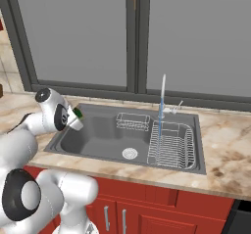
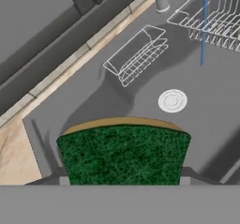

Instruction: Soak the sponge with water for a few seconds and then drop it inside the sink.

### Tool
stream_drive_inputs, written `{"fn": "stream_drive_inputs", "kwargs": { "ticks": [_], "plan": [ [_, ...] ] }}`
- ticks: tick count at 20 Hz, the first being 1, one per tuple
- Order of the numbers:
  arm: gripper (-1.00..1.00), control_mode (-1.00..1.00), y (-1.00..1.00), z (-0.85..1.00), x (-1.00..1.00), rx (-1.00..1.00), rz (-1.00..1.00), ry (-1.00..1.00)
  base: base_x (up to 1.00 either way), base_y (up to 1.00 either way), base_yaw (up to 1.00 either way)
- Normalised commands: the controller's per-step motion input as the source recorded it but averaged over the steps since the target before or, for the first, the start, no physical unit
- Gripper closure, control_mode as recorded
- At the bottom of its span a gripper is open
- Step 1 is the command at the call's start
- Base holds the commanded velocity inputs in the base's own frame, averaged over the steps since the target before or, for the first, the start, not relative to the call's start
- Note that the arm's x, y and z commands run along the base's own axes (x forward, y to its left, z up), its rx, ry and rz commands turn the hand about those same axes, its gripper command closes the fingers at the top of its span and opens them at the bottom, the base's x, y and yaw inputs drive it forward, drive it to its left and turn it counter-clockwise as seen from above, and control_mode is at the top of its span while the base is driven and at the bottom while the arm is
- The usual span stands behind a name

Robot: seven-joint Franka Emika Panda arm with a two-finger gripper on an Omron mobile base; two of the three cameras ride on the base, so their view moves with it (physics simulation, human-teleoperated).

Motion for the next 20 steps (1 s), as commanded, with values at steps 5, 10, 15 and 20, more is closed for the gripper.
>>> {"fn": "stream_drive_inputs", "kwargs": {
  "ticks": [5,10,15,20],
  "plan": [
    [1.0,-1.0,-0.18,0.0,0.23,0.0,-0.18,0.0,0.0,0.0,0.0],
    [1.0,-1.0,-0.31,0.0,0.27,0.0,-0.16,0.0,0.0,0.0,0.0],
    [1.0,-1.0,-0.44,-0.06,0.31,0.0,-0.15,0.0,0.0,0.0,0.0],
    [1.0,-1.0,-0.5,-0.19,0.28,0.0,-0.15,0.0,0.0,0.0,0.0]
  ]
}}
